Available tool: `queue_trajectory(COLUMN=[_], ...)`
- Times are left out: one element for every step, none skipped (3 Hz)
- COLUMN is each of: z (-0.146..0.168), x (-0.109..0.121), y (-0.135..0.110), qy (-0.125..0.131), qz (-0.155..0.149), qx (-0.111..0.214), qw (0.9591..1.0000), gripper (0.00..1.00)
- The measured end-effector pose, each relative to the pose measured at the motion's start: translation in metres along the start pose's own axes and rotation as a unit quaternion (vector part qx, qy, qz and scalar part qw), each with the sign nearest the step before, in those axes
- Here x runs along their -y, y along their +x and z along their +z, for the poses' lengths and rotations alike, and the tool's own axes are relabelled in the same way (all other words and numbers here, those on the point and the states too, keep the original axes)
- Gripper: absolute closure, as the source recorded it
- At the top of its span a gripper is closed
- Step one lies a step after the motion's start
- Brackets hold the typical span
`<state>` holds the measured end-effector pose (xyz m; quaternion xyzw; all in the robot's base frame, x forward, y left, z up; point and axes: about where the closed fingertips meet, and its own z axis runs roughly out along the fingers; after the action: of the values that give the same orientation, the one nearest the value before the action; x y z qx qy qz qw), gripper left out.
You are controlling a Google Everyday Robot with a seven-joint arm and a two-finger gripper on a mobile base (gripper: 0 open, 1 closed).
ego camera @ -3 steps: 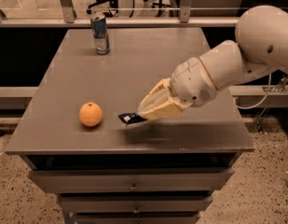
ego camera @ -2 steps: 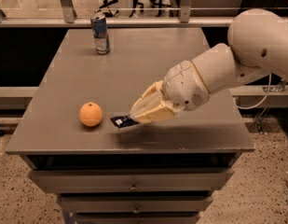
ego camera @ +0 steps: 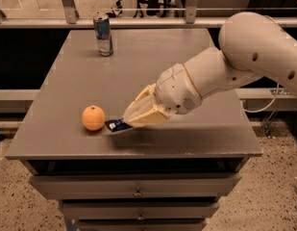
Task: Move rxbar blueberry near orange
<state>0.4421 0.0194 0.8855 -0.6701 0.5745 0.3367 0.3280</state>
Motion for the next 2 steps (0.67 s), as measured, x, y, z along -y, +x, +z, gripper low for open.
queue_trajectory(z=[0.0053, 0.0094], x=[0.002, 0.0023], y=[0.0003, 0.0002], qy=[0.001, 0.001], qz=[0.001, 0.001], qx=[-0.001, -0.002], qw=[1.0, 1.0], gripper=[0.3, 0.07])
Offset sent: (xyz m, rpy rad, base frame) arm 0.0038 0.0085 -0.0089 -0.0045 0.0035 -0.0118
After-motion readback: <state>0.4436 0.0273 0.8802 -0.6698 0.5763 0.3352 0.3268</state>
